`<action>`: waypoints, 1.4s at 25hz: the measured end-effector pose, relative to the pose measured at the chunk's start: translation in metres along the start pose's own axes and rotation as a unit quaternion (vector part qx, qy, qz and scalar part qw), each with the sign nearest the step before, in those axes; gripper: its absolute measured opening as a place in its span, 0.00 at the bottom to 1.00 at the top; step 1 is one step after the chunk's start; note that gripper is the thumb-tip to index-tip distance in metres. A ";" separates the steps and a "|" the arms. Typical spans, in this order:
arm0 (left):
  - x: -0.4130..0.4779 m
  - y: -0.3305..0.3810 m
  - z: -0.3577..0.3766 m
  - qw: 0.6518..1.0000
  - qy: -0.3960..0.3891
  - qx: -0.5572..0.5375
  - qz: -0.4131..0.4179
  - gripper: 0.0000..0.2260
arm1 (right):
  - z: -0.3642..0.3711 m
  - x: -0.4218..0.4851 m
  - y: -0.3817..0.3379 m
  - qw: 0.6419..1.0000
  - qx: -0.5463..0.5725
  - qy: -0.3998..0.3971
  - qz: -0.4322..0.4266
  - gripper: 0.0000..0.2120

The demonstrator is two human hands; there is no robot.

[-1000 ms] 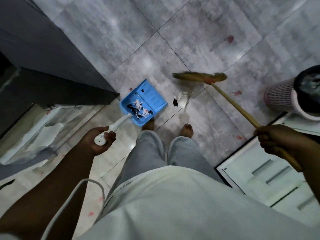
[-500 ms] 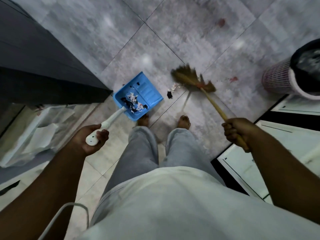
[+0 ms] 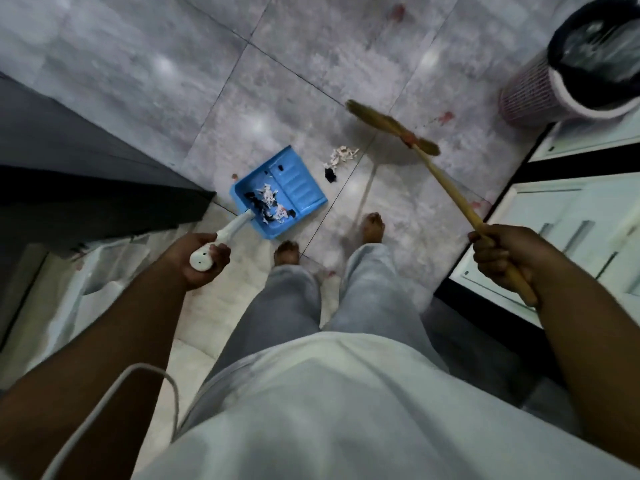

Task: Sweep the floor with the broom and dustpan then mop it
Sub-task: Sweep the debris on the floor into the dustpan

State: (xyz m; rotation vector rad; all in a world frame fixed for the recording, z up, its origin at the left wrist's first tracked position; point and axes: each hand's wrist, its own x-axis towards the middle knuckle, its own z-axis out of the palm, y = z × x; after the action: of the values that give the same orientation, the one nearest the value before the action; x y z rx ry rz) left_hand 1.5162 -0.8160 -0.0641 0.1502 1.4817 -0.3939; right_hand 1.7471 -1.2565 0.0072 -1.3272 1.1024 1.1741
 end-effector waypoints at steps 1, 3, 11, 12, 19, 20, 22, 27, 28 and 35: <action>0.004 0.007 0.000 1.000 -0.001 0.013 -0.006 0.12 | 0.008 0.007 0.008 1.000 0.023 -0.002 -0.002 0.11; 0.014 0.019 0.002 0.999 0.008 0.042 -0.009 0.12 | 0.028 0.027 0.025 0.999 0.051 0.000 -0.002 0.12; 0.032 0.025 0.015 0.998 0.002 0.057 -0.018 0.11 | 0.062 0.020 0.110 0.991 0.028 -0.048 0.122 0.13; 0.033 0.024 0.014 0.998 0.004 0.057 -0.018 0.10 | 0.054 0.008 0.117 0.990 0.023 -0.050 0.131 0.13; 0.031 0.017 0.003 1.000 0.003 0.027 0.002 0.12 | 0.016 -0.035 0.102 0.994 0.012 -0.037 0.105 0.12; 0.030 0.014 0.001 1.000 0.002 0.016 0.004 0.13 | 0.016 -0.031 0.092 0.995 0.012 -0.036 0.095 0.12; 0.028 0.008 -0.005 1.000 0.000 -0.012 0.007 0.13 | 0.019 -0.017 0.072 0.996 0.010 -0.029 0.078 0.12; 0.026 -0.013 -0.022 0.995 -0.025 -0.099 -0.007 0.12 | 0.047 0.024 0.049 0.997 0.014 -0.016 0.069 0.13; 0.026 -0.016 -0.023 0.994 -0.028 -0.108 -0.006 0.12 | 0.055 0.029 0.051 0.997 0.005 -0.017 0.078 0.13; 0.028 -0.022 -0.021 0.991 -0.034 -0.133 -0.005 0.12 | 0.041 -0.008 0.072 0.986 -0.051 -0.063 0.148 0.13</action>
State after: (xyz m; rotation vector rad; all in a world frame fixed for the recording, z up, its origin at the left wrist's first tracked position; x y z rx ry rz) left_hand 1.4906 -0.8339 -0.0907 -0.0821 1.4540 -0.2047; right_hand 1.6720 -1.2211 0.0065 -1.1731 1.1874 1.5311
